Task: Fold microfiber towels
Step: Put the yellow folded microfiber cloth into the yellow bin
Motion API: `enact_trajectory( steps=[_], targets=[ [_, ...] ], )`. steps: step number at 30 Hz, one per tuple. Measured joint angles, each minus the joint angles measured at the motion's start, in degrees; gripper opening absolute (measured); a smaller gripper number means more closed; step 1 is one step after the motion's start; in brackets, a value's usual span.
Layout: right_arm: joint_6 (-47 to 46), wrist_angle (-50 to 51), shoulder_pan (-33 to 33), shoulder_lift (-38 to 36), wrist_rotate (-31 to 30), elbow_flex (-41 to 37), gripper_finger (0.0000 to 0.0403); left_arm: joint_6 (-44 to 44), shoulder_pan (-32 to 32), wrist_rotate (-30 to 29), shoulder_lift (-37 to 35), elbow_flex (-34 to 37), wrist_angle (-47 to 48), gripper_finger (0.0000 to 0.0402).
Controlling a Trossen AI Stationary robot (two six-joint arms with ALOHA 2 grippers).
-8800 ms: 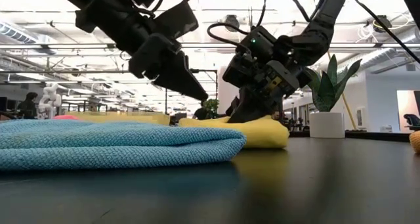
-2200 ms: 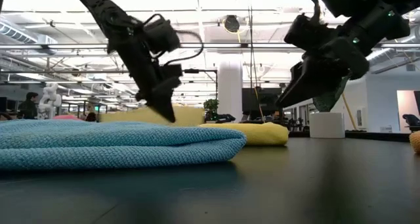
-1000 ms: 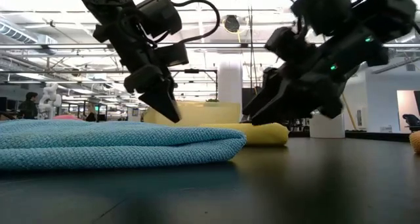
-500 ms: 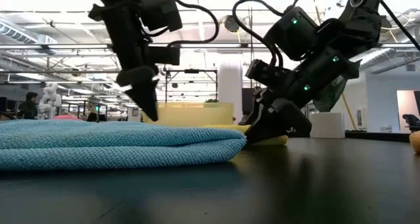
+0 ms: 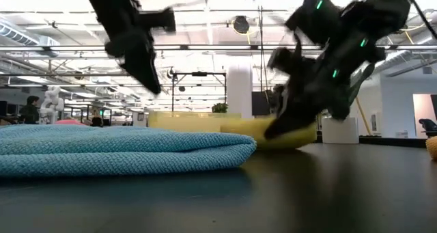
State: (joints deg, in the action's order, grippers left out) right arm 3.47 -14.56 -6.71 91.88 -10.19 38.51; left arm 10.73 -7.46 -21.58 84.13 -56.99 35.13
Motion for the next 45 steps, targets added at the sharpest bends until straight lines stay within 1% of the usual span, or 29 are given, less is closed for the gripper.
enact_trajectory(
  steps=[4,7,9,12,16,18,19,23,25,27,29,33,35,39,41,45],
  targets=[
    [-1.21,3.0,-2.76,-5.74,1.39,0.03,0.002,1.33,-1.86,0.04,-4.3,-0.03,-0.24,0.0255],
    [-0.58,0.08,-4.18,-9.09,3.05,0.04,0.0015,2.25,-2.75,-0.04,-5.92,-0.03,1.57,0.0255],
    [0.29,-2.66,-4.45,-10.68,3.07,0.12,0.0016,3.57,-3.01,-1.72,-6.04,-0.02,3.52,0.0255],
    [2.37,-9.07,-2.5,-11.33,3.02,0.13,0.0017,6.18,-3.28,-4.73,-6.09,1.15,5.84,0.0255],
    [6.13,-14.52,3.42,-10.51,3.03,1.77,0.0017,9.84,-3.45,-6.43,-6.08,4.18,6.23,0.0255],
    [8.24,-15.06,7.25,-9.08,3.65,3.79,0.0017,11.74,-4.06,-7.94,-6.2,5.36,6.06,0.0255],
    [9.44,-15.36,9.24,-7.99,5.13,5.22,0.0017,12.55,-4.41,-8.85,-6.2,5.83,5.91,0.0255],
    [12.27,-15.11,16.33,-1.95,13.91,11.96,0.0016,16.37,-6.13,-14.31,-6.17,7.13,5.85,0.0255],
    [14.11,-13.66,18.77,2.07,16.62,16.2,0.0016,18.31,-7.21,-17.73,-6.2,7.14,5.72,0.0255],
    [16.32,-10.88,20.83,6.35,17.86,20.88,0.0016,19.29,-8.14,-20.7,-6.18,7.14,4.96,0.0255],
    [17.96,-6.03,22.53,10.52,17.94,25.89,0.0016,19.9,-8.98,-23.04,-6.2,7.14,3.7,0.0255],
    [18.8,4.26,25.09,16.68,17.94,33.41,0.0016,21.29,-10.85,-25.16,-6.2,7.14,3.13,0.0255],
    [19.56,6.84,25.7,18.2,18.82,34.49,0.0017,22.02,-11.95,-25.16,-6.2,7.14,2.82,0.0255],
    [19.93,7.95,25.77,19.6,25.33,34.52,0.0019,22.38,-14.18,-27.05,-6.17,7.14,1.4,0.0255],
    [19.93,8.61,25.66,19.6,27.08,34.55,0.002,22.24,-14.94,-27.76,-6.2,7.14,1.13,0.0255],
    [20.17,10.81,25.06,19.6,28.44,34.61,0.0021,22.22,-16.3,-28.04,-6.17,7.14,0.99,0.0255]
  ],
)
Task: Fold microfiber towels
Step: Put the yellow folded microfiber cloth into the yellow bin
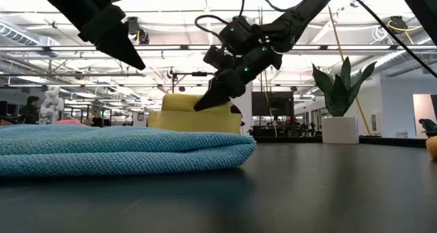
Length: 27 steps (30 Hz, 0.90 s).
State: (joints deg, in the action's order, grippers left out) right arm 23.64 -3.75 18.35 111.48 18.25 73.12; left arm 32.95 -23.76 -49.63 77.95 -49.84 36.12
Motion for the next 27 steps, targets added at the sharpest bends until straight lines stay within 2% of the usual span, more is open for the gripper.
enact_trajectory(
  steps=[9,21,24,27],
  targets=[
    [1.69,4.88,-2.07,-0.01,-0.01,0.0,0.0035,0.11,-0.38,0.0,0.0,0.0,-0.04,0.0255],
    [-1.08,11.13,-1.88,-1.02,0.03,0.0,0.02,0.11,-0.38,0.07,0.0,0.0,-0.35,0.0255],
    [-2.36,11.99,-1.92,-2.74,0.1,0.0,0.0223,0.13,-0.38,0.09,0.0,0.0,-0.44,0.0255],
    [-4.94,12.74,-1.95,-4.41,0.65,0.0,0.0228,0.01,-0.38,0.17,0.0,0.0,-0.76,0.0255]
  ],
)
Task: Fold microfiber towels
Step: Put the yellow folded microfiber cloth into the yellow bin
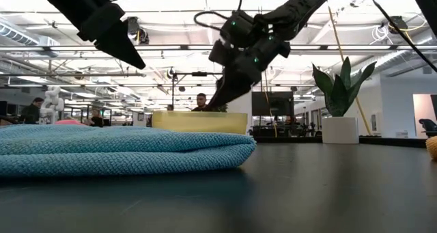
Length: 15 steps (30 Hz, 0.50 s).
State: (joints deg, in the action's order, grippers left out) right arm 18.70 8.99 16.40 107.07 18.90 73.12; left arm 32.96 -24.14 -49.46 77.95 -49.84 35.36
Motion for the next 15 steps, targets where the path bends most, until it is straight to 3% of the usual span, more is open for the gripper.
enact_trajectory(
  steps=[5,9,13,15],
  targets=[
    [-4.55,-1.61,0.0,-0.12,1.84,0.0,0.0184,-0.99,0.0,0.31,0.0,0.0,-1.69,0.0255],
    [-5.59,-3.18,0.36,2.43,-2.85,0.0,0.0105,-2.47,0.0,0.34,0.0,0.0,-3.68,0.0255],
    [-5.82,-3.64,1.34,5.07,-3.77,0.0,0.0022,-2.48,0.04,0.34,0.0,0.0,-4.2,0.0255],
    [-5.32,-3.21,1.66,6.0,-3.88,0.0,0.0008,-2.47,0.04,0.34,0.02,0.0,-4.19,0.0255]
  ],
)
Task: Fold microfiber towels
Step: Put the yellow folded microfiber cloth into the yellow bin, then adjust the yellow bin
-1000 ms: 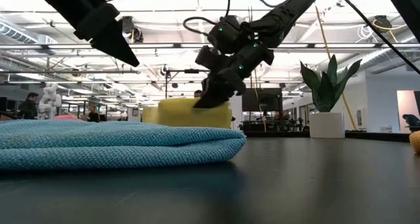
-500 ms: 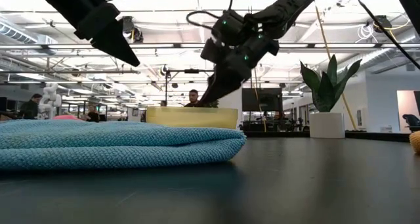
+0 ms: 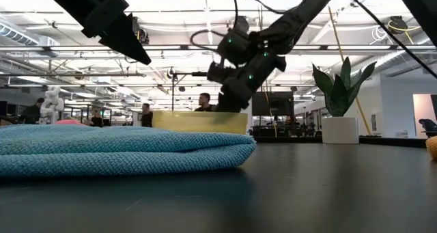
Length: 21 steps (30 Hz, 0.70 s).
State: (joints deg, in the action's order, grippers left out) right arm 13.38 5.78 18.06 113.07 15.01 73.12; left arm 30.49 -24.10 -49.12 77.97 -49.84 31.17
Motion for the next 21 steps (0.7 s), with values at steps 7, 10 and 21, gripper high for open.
enact_trajectory(
  steps=[7,10,21],
  targets=[
    [0.75,3.63,1.16,-1.14,-0.19,-0.02,0.0024,0.06,0.0,-0.01,0.0,0.0,-0.16,0.0255],
    [1.97,3.99,1.09,-3.94,-1.18,-0.02,0.0023,0.28,0.0,0.0,0.0,0.0,-0.18,0.0255],
    [-4.5,3.15,-10.17,-10.06,-4.48,-2.01,0.0023,5.65,0.42,-0.01,0.0,0.0,0.47,0.0255]
  ],
)
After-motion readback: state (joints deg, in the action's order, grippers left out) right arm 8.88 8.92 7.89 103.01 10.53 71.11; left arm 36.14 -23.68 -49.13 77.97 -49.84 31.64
